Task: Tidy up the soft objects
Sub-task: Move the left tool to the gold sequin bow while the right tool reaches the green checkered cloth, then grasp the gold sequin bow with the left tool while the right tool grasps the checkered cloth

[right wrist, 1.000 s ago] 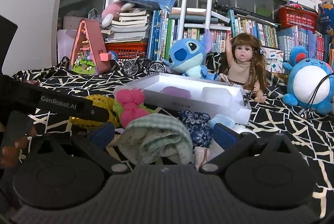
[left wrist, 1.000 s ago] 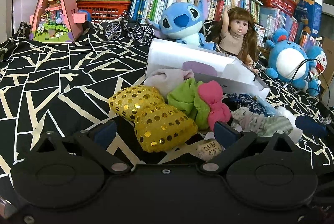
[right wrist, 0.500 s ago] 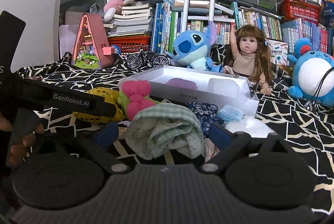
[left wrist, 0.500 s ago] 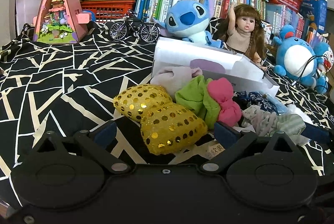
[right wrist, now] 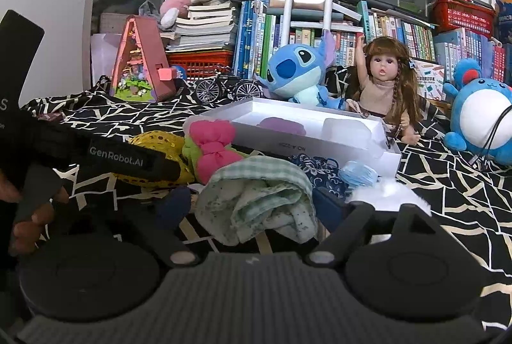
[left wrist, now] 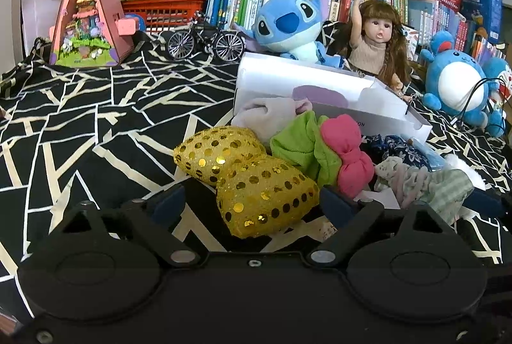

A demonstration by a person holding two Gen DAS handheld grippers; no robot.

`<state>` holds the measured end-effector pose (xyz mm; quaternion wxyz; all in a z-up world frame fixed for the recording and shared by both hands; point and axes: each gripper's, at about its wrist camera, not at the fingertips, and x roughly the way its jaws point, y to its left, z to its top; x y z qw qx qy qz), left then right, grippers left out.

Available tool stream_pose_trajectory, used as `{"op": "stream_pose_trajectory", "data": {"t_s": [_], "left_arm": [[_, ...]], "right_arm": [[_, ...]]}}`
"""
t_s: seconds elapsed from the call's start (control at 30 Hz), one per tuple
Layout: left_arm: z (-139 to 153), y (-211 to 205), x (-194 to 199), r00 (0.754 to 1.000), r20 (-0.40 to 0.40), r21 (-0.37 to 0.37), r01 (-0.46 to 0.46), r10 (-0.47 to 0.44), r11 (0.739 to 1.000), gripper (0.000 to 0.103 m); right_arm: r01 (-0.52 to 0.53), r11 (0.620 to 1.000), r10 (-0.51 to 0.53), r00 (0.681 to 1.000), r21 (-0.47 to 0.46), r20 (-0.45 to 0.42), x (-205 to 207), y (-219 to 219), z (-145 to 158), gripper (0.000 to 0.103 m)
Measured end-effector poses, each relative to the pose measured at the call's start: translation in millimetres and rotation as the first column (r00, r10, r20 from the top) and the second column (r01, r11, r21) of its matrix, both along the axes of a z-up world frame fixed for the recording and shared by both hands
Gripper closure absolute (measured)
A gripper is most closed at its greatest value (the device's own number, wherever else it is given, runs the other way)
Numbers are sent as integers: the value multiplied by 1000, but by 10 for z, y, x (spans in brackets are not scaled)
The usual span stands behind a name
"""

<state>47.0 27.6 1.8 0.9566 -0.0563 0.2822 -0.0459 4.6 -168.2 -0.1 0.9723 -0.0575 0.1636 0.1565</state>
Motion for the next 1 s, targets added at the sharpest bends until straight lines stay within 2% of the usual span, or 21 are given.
{"op": "stream_pose_trajectory", "data": {"t_s": [0.13, 0.33, 0.47, 0.63, 0.73, 0.8, 0.9, 1.0], "left_arm": [[-5, 4, 21, 1000, -11, -16, -1, 0, 1000, 15], [-6, -48, 30, 1000, 3, 18, -4, 4, 1000, 14], [-22, -58, 55, 1000, -10, 4, -4, 4, 1000, 16], [-19, -48, 61, 1000, -10, -23, 8, -8, 1000, 34], [-14, -30, 59, 1000, -16, -51, 26, -27, 998, 50], [-3, -20, 56, 999, -20, -56, 24, -25, 998, 55], [20, -9, 28, 1000, -8, -58, 24, -24, 998, 59], [65, 3, -9, 1000, 9, -49, 20, -20, 999, 61]], "right_arm": [[8, 1000, -8, 1000, 14, -4, 7, -18, 1, 18], [9, 1000, -9, 1000, 20, -2, 8, -25, 7, 23], [14, 999, -14, 1000, 33, 6, 9, -25, 28, 27], [22, 999, -23, 1000, 48, 11, 21, -27, 60, 35], [32, 998, -32, 999, 55, 7, 25, -31, 67, 45], [40, 998, -40, 999, 59, 5, 15, -34, 71, 59], [40, 997, -41, 999, 65, 8, 4, -40, 95, 67], [42, 997, -43, 999, 69, 22, -17, -41, 137, 70]]}}
